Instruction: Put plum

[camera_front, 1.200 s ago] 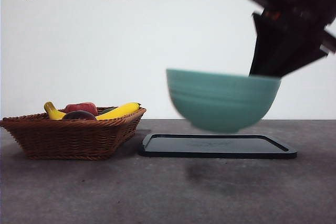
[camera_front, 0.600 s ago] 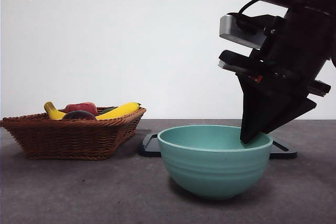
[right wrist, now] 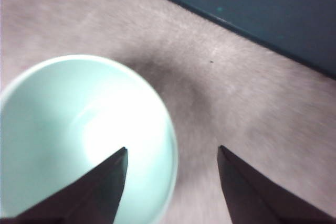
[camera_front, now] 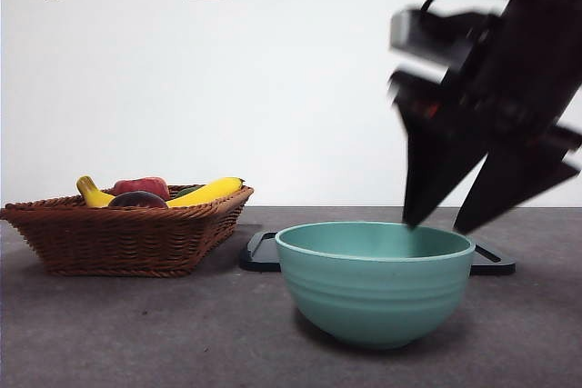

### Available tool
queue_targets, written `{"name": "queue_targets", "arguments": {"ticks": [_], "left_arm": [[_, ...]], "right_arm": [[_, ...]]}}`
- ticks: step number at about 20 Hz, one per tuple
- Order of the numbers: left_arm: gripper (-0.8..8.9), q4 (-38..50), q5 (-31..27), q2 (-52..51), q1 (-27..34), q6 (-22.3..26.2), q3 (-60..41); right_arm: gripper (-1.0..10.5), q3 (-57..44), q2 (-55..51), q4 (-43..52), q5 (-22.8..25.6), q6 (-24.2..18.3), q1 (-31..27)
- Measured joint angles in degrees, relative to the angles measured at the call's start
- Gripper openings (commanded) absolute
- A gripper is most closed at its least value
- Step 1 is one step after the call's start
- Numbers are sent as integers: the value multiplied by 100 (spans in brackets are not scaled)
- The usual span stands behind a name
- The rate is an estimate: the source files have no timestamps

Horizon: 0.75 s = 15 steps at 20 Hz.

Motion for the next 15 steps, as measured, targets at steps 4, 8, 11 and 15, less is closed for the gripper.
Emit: {"name": "queue_targets", "arguments": {"ticks": [4,8,11,15], "left_arm": [[402,0,2,0,0,0,0],[402,0,0,0,0,0,0],[402,0,0,0,0,0,0],[402,-2,0,0,0,0,0]], "right_arm": [[276,588,-1202,-868,15,-129,-48],[275,984,-2151,-1711,-35,-278,-46],[275,1010,-2557,-2385,-573,-289,-46],[275,1010,-2809,-2734,-761,-317,-46]]}}
